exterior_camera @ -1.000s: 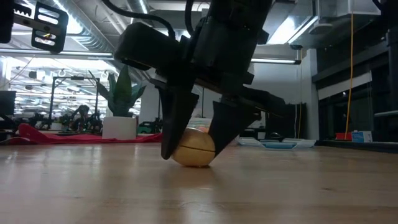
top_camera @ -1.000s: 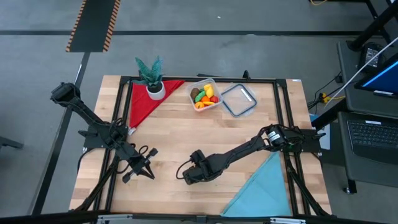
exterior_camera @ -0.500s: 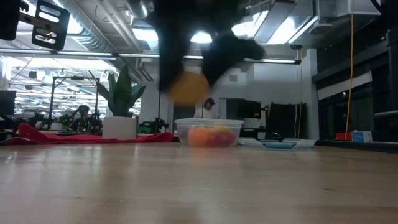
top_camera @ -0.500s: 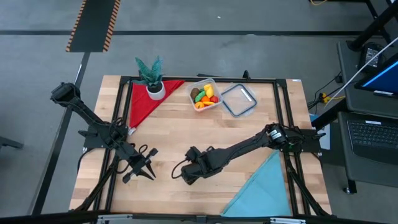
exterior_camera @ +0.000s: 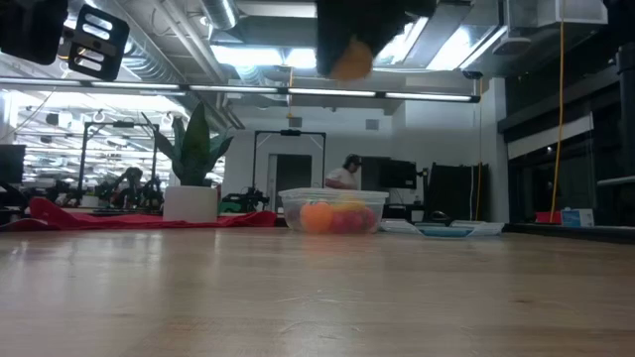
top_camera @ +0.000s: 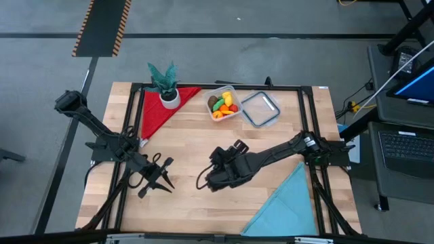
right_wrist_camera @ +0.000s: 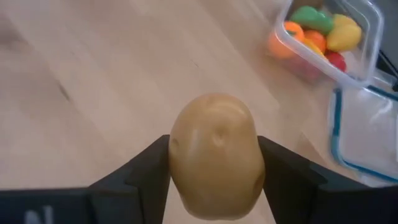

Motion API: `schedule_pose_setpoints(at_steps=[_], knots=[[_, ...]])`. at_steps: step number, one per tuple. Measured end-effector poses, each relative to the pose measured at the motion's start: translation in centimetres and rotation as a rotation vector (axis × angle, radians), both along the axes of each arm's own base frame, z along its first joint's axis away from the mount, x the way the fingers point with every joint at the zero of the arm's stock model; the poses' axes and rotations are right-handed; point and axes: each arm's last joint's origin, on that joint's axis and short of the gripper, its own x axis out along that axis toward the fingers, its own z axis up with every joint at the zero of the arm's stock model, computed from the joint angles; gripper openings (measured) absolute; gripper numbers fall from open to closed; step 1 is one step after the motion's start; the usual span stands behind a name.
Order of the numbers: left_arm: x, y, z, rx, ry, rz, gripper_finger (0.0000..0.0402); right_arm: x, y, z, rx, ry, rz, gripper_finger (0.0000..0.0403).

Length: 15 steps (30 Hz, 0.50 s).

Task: Pick and placing Produce into tupperware
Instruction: Put the brown potato into the transparent container

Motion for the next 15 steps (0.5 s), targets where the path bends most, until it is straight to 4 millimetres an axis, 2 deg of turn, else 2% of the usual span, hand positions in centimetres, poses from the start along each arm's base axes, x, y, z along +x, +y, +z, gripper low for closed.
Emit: schedule_pose_setpoints(at_steps=[3,7,11,15], knots=[[0.1,0.1,0.0,-0.004,-0.004,0.007,0.0063,-0.3,0.2,-2.2,-0.022,0.026,-0.031,0.021],[0.2,0.2,0.1,-0.009,-0.011,0.018,0.0054,-0.4,0.8,-7.3,0.011,0.013,-0.063,0.021],[0.3,0.3,0.1,-0.01,-0.01,0.022,0.0044,0.2,2.1,-12.5,0.167,-0.171,-0.047,0.021],[0.3,0.3,0.1,-0.01,-0.01,0.022,0.0035,1.2,3.2,-15.2,0.309,-0.461,0.083,0.021]])
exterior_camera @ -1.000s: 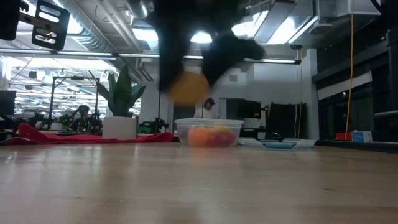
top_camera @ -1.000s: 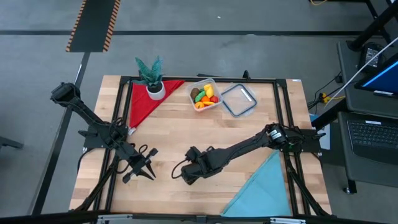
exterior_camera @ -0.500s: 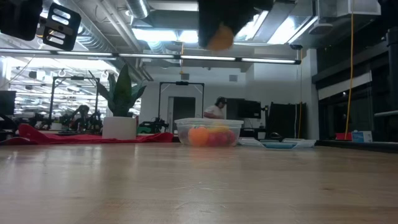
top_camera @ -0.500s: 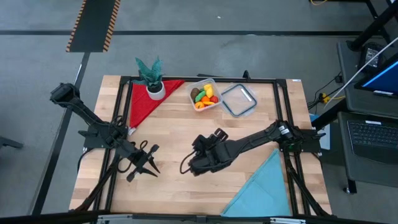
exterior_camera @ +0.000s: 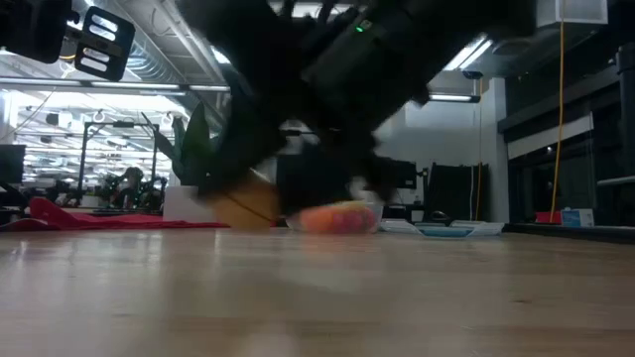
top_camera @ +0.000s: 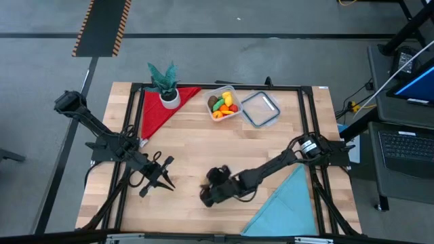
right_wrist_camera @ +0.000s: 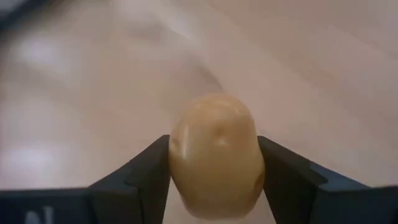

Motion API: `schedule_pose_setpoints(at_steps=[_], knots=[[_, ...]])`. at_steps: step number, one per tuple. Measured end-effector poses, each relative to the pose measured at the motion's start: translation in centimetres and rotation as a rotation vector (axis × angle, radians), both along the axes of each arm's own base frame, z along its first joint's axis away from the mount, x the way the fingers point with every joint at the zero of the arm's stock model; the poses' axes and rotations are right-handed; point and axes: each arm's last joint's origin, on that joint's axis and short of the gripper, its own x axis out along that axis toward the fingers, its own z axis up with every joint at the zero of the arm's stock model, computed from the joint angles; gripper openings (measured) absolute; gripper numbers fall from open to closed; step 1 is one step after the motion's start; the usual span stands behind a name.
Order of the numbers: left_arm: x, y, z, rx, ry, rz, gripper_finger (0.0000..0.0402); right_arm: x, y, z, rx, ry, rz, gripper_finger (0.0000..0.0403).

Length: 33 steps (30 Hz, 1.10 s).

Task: Pick and placing Produce into tupperware
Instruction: Put the brown potato into the transparent container

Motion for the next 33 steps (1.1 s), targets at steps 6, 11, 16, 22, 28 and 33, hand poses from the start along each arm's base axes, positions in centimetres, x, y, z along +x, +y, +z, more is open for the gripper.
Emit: schedule_pose_setpoints(at_steps=[6,11,16,22,28,33], knots=[[0.0,0.0,0.0,0.0,0.001,0.0,0.0024,0.0,0.6,0.2,-0.096,-0.451,0.194,0.021],[0.0,0.0,0.0,0.001,0.001,0.0,0.0016,-1.5,-0.2,-0.5,-0.183,-0.587,0.222,0.021],[0.0,0.0,0.0,0.002,0.001,-0.001,0.001,-2.9,-0.8,-1.4,-0.311,-0.61,0.276,0.021],[0.0,0.0,0.0,0.011,-0.006,0.011,0.0004,-3.6,-1.0,-1.2,-0.438,-0.667,0.319,0.021],[0.0,0.0,0.0,0.006,-0.009,0.013,0.0001,-4.2,-2.1,-1.6,-0.489,-0.656,0.23,0.021],[0.1,0.1,0.1,0.012,-0.015,0.041,0.0009,-5.1,-3.4,-1.9,-0.556,-0.624,0.017,0.021]])
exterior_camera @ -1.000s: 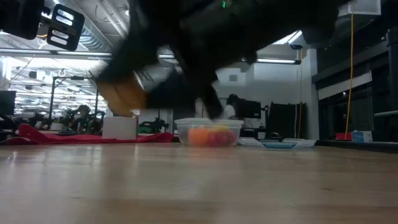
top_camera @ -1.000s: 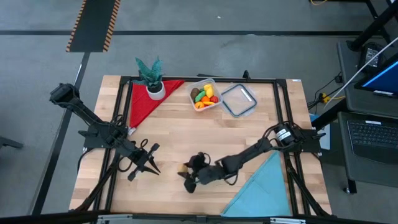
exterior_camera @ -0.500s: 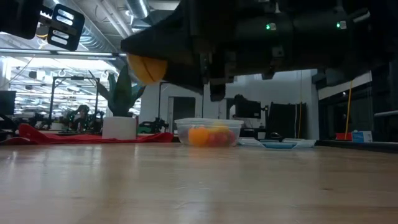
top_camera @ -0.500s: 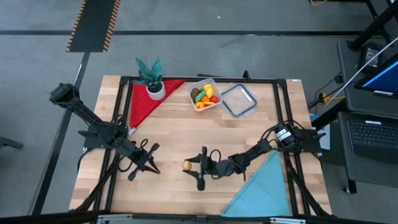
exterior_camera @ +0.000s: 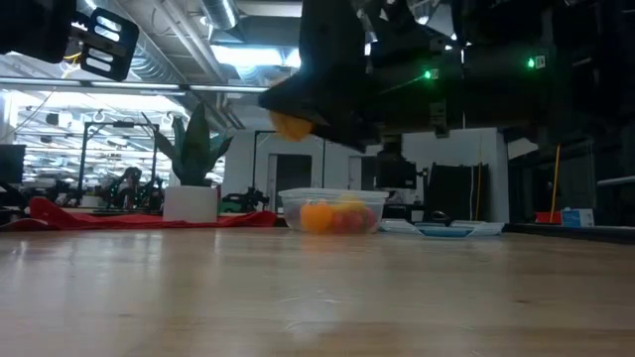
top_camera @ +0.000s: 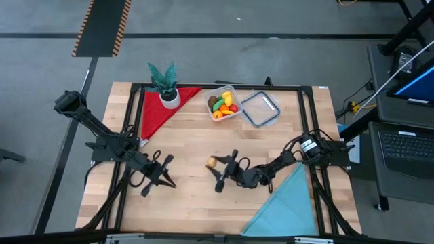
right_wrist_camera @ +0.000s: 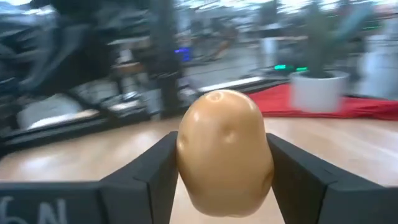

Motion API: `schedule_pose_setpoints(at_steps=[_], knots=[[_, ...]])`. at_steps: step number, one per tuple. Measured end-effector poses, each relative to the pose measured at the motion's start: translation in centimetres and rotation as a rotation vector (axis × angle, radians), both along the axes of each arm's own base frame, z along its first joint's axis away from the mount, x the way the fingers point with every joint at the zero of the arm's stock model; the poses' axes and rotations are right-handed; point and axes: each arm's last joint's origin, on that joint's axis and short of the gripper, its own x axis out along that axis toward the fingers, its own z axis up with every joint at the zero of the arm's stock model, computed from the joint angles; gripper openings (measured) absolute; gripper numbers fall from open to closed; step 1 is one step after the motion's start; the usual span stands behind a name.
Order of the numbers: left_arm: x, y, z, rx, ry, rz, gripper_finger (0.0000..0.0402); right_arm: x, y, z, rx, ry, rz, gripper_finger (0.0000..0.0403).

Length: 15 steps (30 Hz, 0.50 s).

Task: Pick and placing Produce into tupperware
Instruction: Put the brown potato into the transparent container

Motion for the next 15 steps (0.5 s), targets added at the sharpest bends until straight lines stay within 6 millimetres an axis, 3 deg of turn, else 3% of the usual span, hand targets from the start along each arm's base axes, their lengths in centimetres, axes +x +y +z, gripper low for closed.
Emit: schedule_pose_setpoints(at_steps=[5,15], knots=[[0.1,0.2,0.0,0.021,-0.015,0.066,0.0022,-0.4,-0.6,0.1,-0.036,0.022,-0.253,0.021],[0.3,0.5,0.0,-0.013,0.0,0.128,0.0044,0.0,-2.3,0.5,-0.079,0.07,-0.513,0.021]])
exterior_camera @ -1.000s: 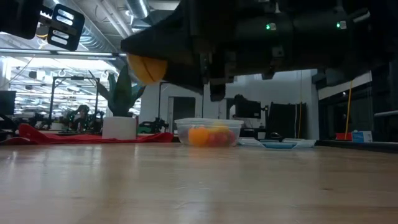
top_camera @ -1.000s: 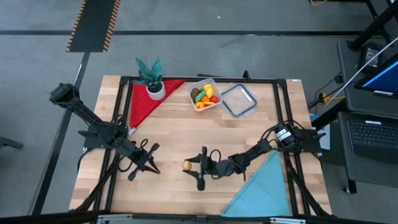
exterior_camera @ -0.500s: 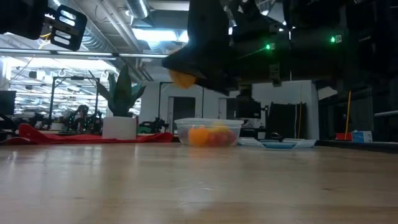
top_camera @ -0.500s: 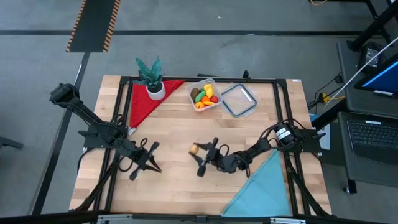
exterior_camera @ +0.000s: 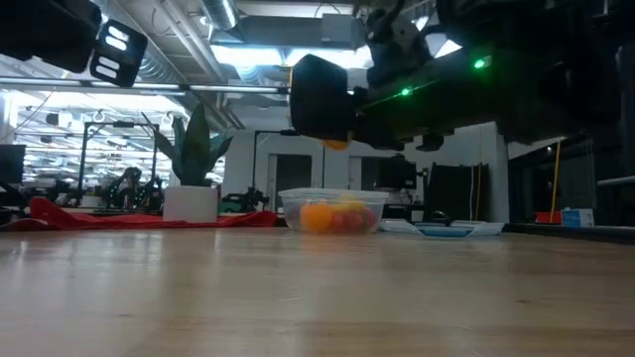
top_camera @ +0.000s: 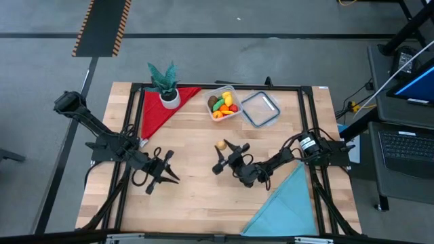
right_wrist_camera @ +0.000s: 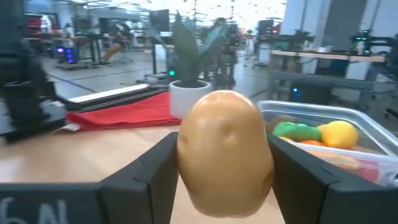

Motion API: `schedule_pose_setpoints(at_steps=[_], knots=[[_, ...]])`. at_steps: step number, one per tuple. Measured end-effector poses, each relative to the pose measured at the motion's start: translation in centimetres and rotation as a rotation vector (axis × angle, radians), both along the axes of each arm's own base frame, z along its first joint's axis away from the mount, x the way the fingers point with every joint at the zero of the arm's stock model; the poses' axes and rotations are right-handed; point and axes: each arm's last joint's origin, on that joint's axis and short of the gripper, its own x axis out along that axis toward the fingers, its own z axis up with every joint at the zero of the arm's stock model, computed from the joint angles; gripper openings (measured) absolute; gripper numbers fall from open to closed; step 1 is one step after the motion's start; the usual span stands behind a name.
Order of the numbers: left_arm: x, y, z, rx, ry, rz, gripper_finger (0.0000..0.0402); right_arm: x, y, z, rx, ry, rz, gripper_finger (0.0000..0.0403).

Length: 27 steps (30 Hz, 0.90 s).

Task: Pick and placing Produce into tupperware
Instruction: Put the brown potato into the transparent container

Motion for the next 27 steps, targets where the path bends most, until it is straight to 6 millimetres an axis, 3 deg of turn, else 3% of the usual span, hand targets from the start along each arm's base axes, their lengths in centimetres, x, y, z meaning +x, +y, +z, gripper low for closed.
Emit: schedule_pose_setpoints(at_steps=[8,15,22,27], knots=[[0.8,1.4,0.0,-0.004,-0.001,0.11,0.0052,1.2,-4.7,0.3,0.01,-0.037,-0.116,0.021],[1.3,2.6,-0.2,0.02,0.013,0.176,0.0037,2.4,-9.3,1.1,-0.013,-0.079,-0.025,0.021],[1.7,3.8,-0.3,0.037,0.026,0.235,0.002,2.3,-13.9,3.9,-0.004,0.036,-0.052,0.021],[2.0,4.6,-0.3,0.076,0.017,0.262,0.0009,1.1,-18.7,6.0,0.14,0.125,0.036,0.021]])
